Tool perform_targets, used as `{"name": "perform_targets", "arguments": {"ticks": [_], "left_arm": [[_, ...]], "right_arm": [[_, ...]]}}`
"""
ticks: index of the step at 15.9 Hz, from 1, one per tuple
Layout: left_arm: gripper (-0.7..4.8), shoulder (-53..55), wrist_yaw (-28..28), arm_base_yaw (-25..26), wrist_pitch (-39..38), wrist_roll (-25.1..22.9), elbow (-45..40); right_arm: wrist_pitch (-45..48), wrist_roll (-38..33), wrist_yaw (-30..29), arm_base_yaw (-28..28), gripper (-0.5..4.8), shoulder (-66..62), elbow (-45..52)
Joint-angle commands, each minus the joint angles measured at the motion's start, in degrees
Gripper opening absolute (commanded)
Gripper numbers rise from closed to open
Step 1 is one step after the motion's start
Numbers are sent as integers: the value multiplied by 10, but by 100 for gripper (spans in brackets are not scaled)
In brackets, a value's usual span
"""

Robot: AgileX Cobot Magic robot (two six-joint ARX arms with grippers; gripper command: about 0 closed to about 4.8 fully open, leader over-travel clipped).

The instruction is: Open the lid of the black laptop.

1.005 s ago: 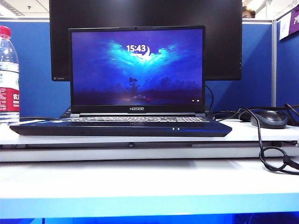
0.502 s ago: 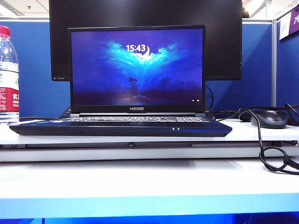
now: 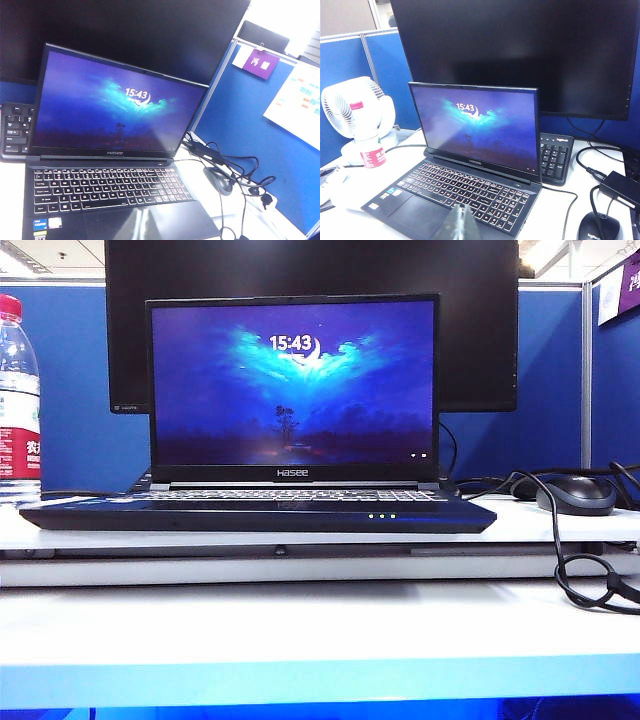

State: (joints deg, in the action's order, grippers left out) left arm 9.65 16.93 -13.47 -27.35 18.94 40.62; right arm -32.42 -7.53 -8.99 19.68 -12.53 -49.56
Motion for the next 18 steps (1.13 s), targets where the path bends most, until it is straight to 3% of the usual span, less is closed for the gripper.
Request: {"name": "perform_targets", "arguments": {"ticks": [1,3,5,10,14,18], "left_arm": [[21,0,-11,0,2,-43,2],[21,-19,-91,17,-38,-60,1],[21,-47,-95,52,-64,-94,-41],[22,-95,-92,141,110,-94,-229],[21,-95,-131,142,209,-108,-312],[21,-95,-131,141,237,-100,-356]], "right_arm": [[9,-2,-1,0,13,0,-2],[9,-2,-1,0,13,0,-2],[8,-2,-1,0,13,0,-2],[9,-2,-1,0,12,0,-2],[9,-2,-1,0,12,4,-2],[9,-2,-1,0,12,4,-2]]}}
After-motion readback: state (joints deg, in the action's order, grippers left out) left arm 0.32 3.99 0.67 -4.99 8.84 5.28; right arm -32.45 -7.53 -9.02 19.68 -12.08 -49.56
